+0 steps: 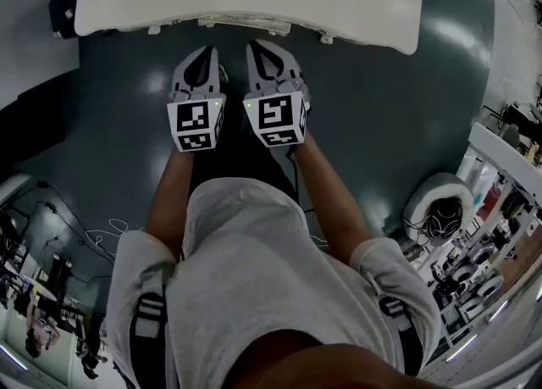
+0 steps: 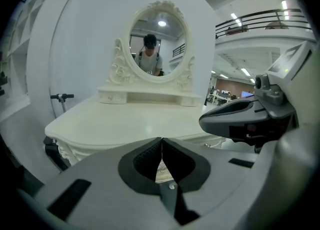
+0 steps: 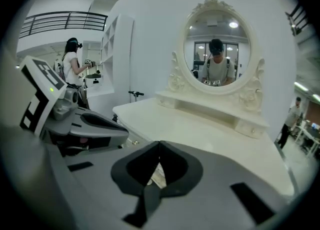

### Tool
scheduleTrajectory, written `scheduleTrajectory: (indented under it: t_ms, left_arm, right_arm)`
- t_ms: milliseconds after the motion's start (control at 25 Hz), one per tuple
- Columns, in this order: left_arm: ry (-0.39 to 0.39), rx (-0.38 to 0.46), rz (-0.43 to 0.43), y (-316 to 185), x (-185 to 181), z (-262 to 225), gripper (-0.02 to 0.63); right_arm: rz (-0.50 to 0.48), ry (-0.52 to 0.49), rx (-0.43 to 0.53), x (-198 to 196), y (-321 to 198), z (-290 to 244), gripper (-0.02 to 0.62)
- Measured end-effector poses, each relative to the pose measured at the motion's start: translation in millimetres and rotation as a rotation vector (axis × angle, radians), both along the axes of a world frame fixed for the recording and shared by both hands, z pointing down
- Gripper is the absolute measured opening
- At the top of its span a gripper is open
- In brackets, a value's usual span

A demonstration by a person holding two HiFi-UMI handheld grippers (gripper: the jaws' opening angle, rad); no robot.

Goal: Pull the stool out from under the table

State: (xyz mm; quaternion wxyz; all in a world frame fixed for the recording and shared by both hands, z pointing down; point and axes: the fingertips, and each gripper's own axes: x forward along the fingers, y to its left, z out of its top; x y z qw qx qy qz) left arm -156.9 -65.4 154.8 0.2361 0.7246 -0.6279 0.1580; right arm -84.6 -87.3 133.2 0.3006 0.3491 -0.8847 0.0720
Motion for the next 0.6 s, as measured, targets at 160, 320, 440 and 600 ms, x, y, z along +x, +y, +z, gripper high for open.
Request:
scheduleTrajectory:
  t_ms: [160,320,440,600]
  left_arm:
    - [-0.035,-0.009,0.029,9,6,52,0.006]
    - [-0.047,-0.037,0.066,38,28,95,0.006]
    - [-0.075,-0.042,0.121,55,43,123,0.006]
    - [-0.204,-0.022,0.222,58,38,165,0.006]
  right_arm:
    - [-0.016,0.007,-0.012,3,15,58,0.014]
    - [-0.005,0.011,-0.032,30,42,106,0.015]
    - [-0.012,0.123,0.014,57,53,142,0.015]
    - [-0.002,0.256,0.136,85,47,177,0.015]
